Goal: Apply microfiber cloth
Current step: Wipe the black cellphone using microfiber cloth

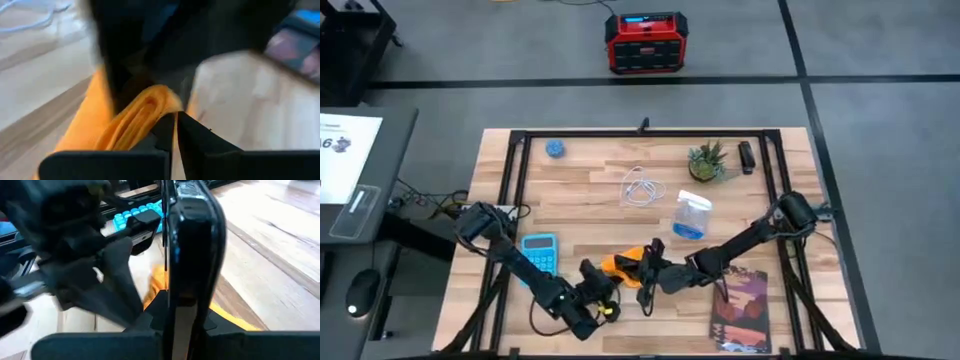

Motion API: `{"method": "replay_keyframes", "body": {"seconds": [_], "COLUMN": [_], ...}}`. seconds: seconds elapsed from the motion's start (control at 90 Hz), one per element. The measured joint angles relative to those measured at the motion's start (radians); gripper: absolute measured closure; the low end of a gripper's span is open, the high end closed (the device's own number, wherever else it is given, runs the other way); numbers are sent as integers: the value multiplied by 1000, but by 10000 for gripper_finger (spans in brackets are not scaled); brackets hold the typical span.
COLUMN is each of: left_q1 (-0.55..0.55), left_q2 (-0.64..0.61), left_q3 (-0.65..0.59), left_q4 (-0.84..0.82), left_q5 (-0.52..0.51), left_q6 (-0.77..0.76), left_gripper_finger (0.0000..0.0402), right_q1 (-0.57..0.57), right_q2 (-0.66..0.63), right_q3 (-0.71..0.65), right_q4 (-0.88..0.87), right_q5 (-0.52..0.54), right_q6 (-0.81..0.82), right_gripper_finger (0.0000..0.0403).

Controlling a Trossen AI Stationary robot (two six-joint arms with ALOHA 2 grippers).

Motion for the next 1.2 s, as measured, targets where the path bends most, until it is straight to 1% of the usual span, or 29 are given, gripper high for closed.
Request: {"method": "replay_keyframes", "body": {"seconds": [0.1, 0.222, 0.333, 0.422, 0.511, 0.622, 0.733, 0.8, 0.867, 0.967, 1.011, 1.078, 1.2], "left_q1": [26, 58, 59, 38, -1, -51, -87, -111, -131, -149, -150, -149, -122], "left_q2": [4, 20, 25, 28, 22, -26, -90, -122, -134, -125, -113, -80, 0], "left_q3": [1, 2, 3, 2, 3, 38, 69, 77, 77, 73, 64, 53, 46], "left_q4": [35, -3, -18, -34, -52, -82, -185, -246, -307, -409, -435, -469, -462], "left_q5": [-20, -17, 21, 55, 59, 56, 55, 62, 88, 171, 209, 236, 233], "left_q6": [62, 49, 19, 11, -19, -22, -22, -65, -138, -288, -354, -427, -456], "left_gripper_finger": [401, 402, 402, 402, 402, 402, 402, 402, 402, 402, 402, 402, 402], "right_q1": [-3, 0, 3, 4, 7, 17, 19, 18, 18, 18, 18, 18, 17], "right_q2": [0, 0, 0, -3, -12, -28, -37, -37, -37, -37, -36, -36, -36], "right_q3": [0, -2, -2, -2, -1, -1, -1, -1, -1, -1, -2, -2, -2], "right_q4": [2, -7, -17, -28, -51, -81, -87, -84, -83, -86, -86, -84, -80], "right_q5": [1, 17, 25, 24, 32, 65, 71, 71, 71, 68, 56, 49, 47], "right_q6": [-1, -2, -4, -6, -7, -14, -17, -16, -15, -12, -12, -12, -12], "right_gripper_finger": [390, 390, 390, 390, 390, 390, 390, 390, 390, 390, 390, 390, 390]}}
